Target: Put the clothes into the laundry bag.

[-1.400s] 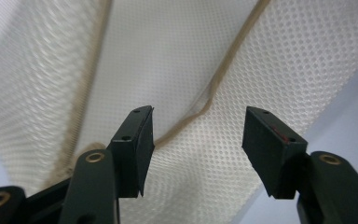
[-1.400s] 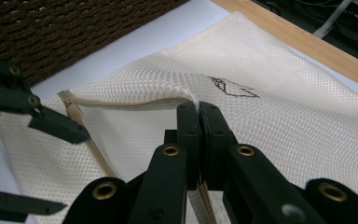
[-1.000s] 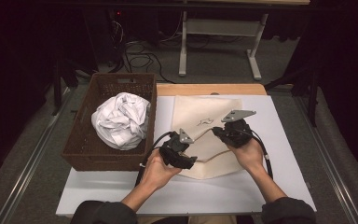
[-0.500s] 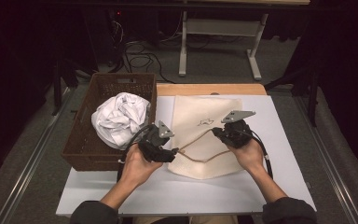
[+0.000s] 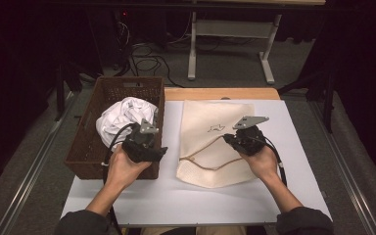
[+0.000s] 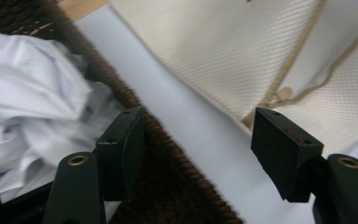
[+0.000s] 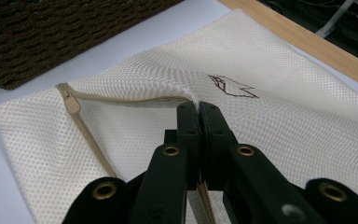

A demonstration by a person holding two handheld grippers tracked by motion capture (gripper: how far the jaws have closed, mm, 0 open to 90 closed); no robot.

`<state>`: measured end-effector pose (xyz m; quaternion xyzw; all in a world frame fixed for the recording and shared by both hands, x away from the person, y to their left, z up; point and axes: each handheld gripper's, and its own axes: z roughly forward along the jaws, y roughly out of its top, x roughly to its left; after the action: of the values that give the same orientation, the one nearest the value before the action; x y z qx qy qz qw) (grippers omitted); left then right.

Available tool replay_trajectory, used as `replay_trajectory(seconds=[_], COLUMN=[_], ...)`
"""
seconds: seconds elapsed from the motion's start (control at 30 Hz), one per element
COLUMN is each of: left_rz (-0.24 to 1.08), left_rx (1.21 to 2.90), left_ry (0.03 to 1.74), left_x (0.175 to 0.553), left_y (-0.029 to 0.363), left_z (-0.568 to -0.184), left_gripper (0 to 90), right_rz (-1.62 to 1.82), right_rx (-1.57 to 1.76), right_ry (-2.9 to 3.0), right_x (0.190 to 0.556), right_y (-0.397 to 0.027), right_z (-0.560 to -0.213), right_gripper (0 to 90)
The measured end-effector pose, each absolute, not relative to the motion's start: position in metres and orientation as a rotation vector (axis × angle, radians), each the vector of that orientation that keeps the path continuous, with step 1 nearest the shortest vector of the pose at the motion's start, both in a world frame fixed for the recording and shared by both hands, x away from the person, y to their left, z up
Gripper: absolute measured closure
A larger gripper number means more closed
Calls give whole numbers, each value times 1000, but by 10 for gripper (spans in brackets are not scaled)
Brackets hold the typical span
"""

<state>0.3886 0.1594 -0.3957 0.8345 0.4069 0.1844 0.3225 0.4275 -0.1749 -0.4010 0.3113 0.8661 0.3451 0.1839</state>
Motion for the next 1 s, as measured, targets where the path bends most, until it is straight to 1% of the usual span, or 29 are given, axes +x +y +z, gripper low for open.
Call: replay_trajectory(seconds=[0.2,0.23,0.37,0.47,0.57,0.63,0.7,0.83,1.0], left_rz=[537,533,574,569,513,489,457,478,466], left_rx=[2177,2185,2194,2191,2179,2165,2148,2166,2153], left_ry=[1148,1168,1223,1262,1298,1308,1315,1348,1420], left_x=[398,401,413,424,437,445,453,467,481], left_y=[179,182,193,199,202,204,207,211,213], left_z=[-392,-392,-392,-393,-396,-397,-398,-400,-409], left_gripper=[310,287,247,211,174,172,190,211,196], right_rz=[971,967,970,970,963,955,949,954,945], right_rx=[880,877,882,872,871,869,871,876,871], right_ry=[2440,2444,2441,2441,2447,2450,2445,2422,2433], right_x=[427,428,428,429,429,429,429,429,429], right_y=[-175,-175,-176,-176,-174,-174,-175,-178,-177], right_z=[-402,-402,-403,-403,-403,-403,-403,-402,-403], right_gripper=[891,891,891,891,891,891,891,891,891])
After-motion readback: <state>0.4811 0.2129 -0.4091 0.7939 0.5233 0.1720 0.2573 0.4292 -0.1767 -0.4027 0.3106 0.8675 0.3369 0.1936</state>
